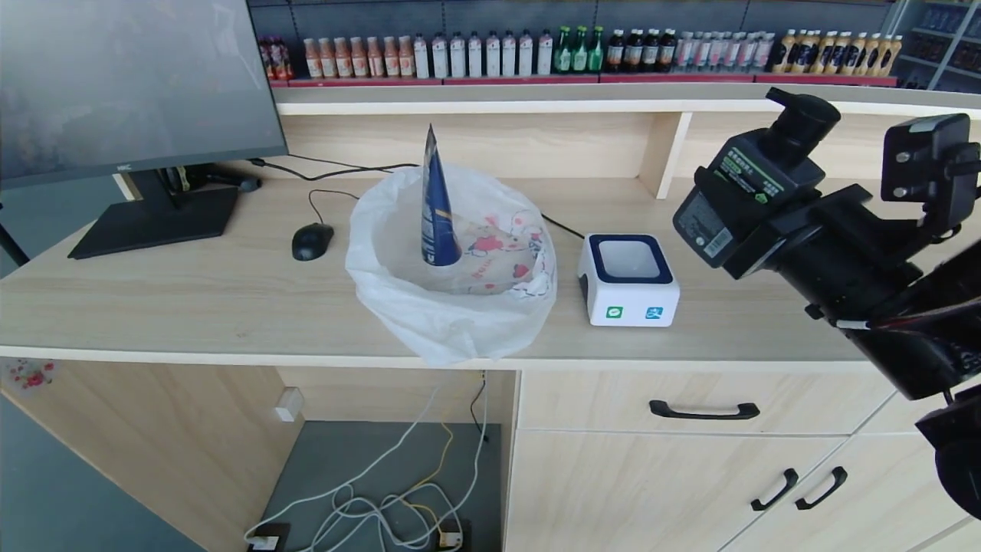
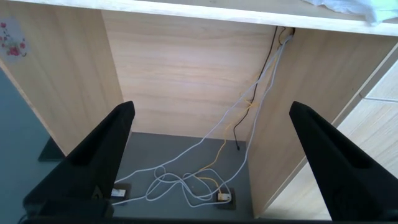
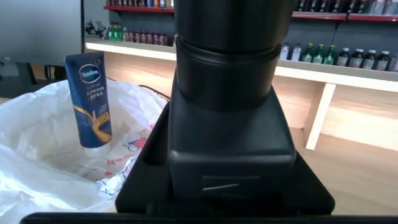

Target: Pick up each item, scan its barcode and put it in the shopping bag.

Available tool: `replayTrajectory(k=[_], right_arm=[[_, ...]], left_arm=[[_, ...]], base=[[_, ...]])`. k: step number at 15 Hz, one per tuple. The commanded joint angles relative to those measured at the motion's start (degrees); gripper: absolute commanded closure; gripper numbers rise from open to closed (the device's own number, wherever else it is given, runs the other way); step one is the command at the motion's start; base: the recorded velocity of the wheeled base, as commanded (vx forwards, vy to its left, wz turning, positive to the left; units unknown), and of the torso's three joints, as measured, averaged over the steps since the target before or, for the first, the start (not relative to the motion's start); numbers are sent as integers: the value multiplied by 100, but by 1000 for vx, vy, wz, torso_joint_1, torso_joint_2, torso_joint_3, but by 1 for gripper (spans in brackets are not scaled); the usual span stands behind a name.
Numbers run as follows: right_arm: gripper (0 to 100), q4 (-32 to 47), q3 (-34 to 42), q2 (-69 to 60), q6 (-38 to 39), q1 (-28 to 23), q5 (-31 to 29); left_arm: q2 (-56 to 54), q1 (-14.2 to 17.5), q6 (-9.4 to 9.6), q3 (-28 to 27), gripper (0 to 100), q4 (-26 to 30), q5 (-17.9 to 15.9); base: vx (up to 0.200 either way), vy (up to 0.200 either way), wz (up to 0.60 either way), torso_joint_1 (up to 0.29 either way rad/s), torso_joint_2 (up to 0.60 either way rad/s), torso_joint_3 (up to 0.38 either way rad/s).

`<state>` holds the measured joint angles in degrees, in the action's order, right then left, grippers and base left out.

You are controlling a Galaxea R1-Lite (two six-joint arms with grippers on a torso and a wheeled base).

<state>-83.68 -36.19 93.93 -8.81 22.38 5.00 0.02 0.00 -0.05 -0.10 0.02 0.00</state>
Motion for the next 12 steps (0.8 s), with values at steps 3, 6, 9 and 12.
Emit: replayTrajectory(k=[3, 6, 9, 12], right_arm=[[100, -26, -353, 583, -586, -23, 414], [100, -334, -1188, 1198, -1290, -94, 1082], [100, -632, -1575, 1734, -1290, -138, 1636], [100, -632, -1566, 1831, -1351, -480, 2128]], left_arm=[[-2, 0, -4, 1, 0, -2, 0], [-2, 0, -4, 1, 0, -2, 0], [-2, 0, 5, 1, 0, -2, 0], [-2, 0, -4, 1, 0, -2, 0]], base=[[0, 0, 0, 0, 0, 0], [0, 0, 0, 0, 0, 0], [0, 0, 0, 0, 0, 0], [0, 0, 0, 0, 0, 0]])
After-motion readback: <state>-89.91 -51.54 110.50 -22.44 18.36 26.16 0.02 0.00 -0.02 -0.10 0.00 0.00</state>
